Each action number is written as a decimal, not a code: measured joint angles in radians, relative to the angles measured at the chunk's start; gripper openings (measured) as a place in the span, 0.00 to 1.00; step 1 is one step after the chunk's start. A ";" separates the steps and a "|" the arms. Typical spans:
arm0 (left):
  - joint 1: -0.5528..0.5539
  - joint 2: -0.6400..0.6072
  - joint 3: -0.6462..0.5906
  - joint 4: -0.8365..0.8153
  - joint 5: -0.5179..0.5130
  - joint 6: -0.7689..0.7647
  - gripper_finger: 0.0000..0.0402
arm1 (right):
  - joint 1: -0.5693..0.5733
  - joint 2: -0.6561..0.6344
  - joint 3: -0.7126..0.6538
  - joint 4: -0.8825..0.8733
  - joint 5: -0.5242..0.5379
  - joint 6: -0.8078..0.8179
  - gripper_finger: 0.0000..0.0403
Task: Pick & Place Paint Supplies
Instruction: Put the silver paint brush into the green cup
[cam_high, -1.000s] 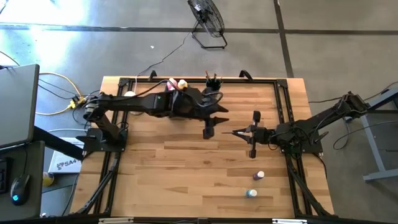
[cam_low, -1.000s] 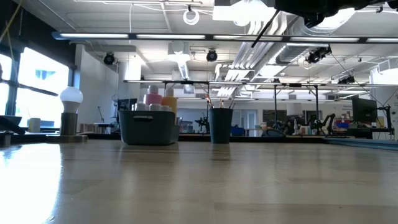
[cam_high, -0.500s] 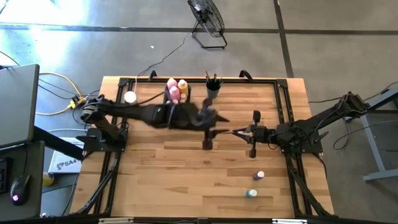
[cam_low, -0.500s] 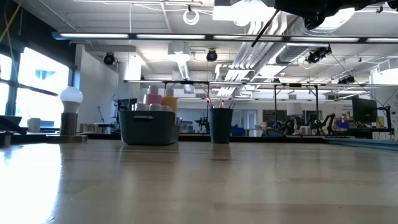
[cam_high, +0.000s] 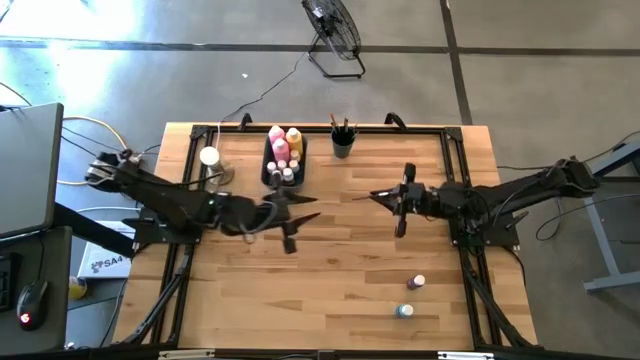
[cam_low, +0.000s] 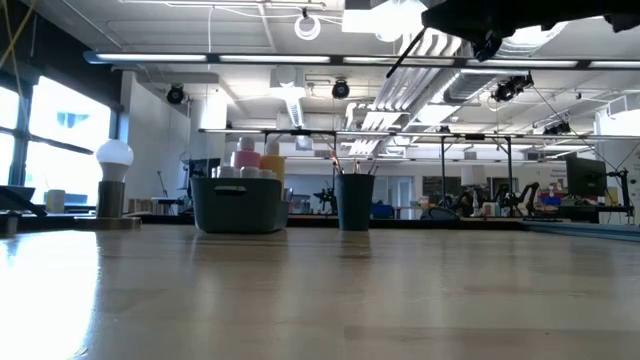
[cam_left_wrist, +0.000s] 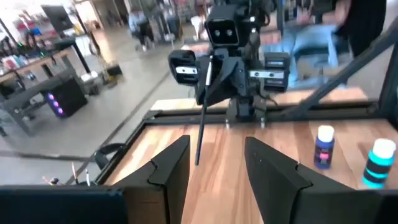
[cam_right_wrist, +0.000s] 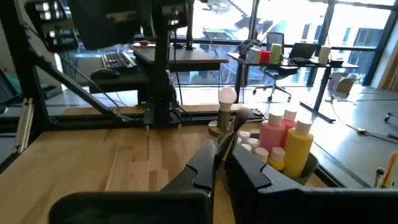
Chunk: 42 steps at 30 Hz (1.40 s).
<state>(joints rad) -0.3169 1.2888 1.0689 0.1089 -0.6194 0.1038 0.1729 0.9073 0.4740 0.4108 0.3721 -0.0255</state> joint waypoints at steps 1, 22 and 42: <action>0.000 -0.029 -0.061 0.061 0.001 0.000 0.37 | -0.022 0.000 0.000 0.003 -0.019 0.008 0.03; -0.004 -0.282 -0.591 0.393 -0.018 -0.135 0.37 | -0.437 0.544 0.507 -0.261 -0.118 0.031 0.03; -0.004 -0.282 -0.591 0.396 -0.021 -0.108 0.37 | -0.677 0.722 0.700 -0.457 -0.090 0.136 0.03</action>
<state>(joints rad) -0.3210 1.0069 0.4782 0.5046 -0.6404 -0.0039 -0.5037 1.6291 1.1739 -0.0460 0.2820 0.1107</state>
